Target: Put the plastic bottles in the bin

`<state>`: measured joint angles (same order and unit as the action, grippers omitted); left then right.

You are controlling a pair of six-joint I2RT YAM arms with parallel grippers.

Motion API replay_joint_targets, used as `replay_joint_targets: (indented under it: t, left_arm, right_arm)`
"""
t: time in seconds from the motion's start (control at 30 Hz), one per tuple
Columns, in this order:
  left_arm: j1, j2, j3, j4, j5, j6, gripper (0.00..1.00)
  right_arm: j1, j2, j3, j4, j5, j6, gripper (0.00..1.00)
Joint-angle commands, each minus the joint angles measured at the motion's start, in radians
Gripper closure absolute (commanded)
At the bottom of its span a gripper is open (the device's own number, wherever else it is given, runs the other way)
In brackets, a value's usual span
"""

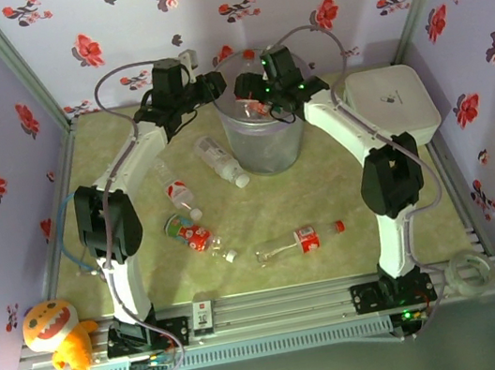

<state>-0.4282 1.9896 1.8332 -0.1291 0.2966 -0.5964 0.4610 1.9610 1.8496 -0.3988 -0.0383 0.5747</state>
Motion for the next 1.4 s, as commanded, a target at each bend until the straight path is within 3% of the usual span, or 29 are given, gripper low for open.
replay_joint_targets:
  t: [0.0,0.13,0.23,0.4,0.63,0.77,1.03,1.37]
  left_arm:
    - [-0.011,0.004,0.031,-0.017,0.016,0.012,0.58]
    - [-0.011,0.002,0.031,-0.022,0.016,0.018,0.58]
    - [-0.011,0.003,0.031,-0.021,0.015,0.018,0.58]
    - [-0.011,0.009,0.031,-0.021,0.016,0.017,0.58]
    - [-0.011,0.015,0.040,-0.027,0.016,0.020,0.58]
    - [-0.012,0.026,0.053,-0.033,0.021,0.017,0.58]
    - [-0.012,0.034,0.075,-0.046,0.022,0.023,0.58]
    - [-0.015,0.043,0.091,-0.054,0.029,0.023,0.58]
  right_arm:
    - [-0.006,-0.075,0.070,-0.127,0.069,-0.101,0.18]
    - [-0.024,-0.097,0.112,-0.205,0.190,-0.173,0.19]
    - [-0.040,-0.097,0.119,-0.198,0.193,-0.187,0.22]
    - [-0.041,-0.017,0.208,-0.208,0.095,-0.190,0.38]
    - [-0.018,0.123,0.315,-0.264,-0.048,-0.189,0.42]
    - [-0.012,0.169,0.303,-0.270,-0.123,-0.192,0.53]
    - [0.002,0.054,0.110,-0.200,-0.199,-0.180,0.54]
    - [-0.039,-0.077,0.186,-0.273,-0.128,-0.258,0.46]
